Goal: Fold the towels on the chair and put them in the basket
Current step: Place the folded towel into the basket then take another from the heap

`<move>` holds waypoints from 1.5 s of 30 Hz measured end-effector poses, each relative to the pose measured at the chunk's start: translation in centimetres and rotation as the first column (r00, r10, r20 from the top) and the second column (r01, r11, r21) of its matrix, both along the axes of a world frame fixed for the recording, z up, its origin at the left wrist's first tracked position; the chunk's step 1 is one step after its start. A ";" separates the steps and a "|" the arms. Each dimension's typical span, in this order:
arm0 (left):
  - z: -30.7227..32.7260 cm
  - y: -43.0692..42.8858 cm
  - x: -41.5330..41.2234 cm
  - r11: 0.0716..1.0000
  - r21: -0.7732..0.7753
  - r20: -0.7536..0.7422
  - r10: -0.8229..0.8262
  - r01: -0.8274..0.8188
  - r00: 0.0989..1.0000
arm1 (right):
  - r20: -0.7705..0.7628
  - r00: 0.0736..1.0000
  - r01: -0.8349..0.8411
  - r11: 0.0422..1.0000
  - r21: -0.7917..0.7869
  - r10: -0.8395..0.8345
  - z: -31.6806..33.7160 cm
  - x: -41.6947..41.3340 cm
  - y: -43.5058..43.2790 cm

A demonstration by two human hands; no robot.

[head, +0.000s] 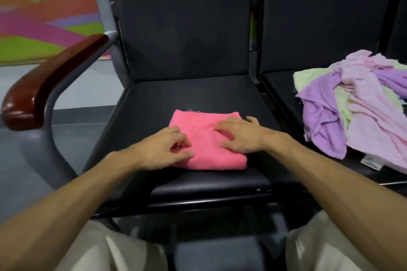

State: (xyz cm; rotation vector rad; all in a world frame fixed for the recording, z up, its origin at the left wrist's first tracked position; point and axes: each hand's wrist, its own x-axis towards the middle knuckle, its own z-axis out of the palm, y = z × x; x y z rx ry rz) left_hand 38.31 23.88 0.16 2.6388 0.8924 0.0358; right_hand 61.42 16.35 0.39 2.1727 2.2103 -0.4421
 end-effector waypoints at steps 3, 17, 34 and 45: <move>-0.1 -0.7 -2.1 0.997 0.001 -0.060 -0.073 0.073 0.995 | 0.020 1.000 -0.017 0.990 0.143 0.014 -0.5 -0.2 0.4; -1.1 1.2 -4.2 0.999 -0.009 0.217 -0.031 0.033 0.976 | 0.005 0.980 -0.199 0.980 -0.008 0.199 0.3 0.4 -2.5; -0.5 -1.3 -2.1 0.781 -0.498 0.419 0.597 -0.376 0.684 | -0.718 0.691 0.158 0.987 0.041 -0.081 0.4 0.7 -3.6; 0.2 0.3 -2.3 0.833 -0.280 0.161 0.530 -0.476 0.832 | -0.692 0.616 0.375 0.913 -0.162 -0.376 0.1 -0.2 1.0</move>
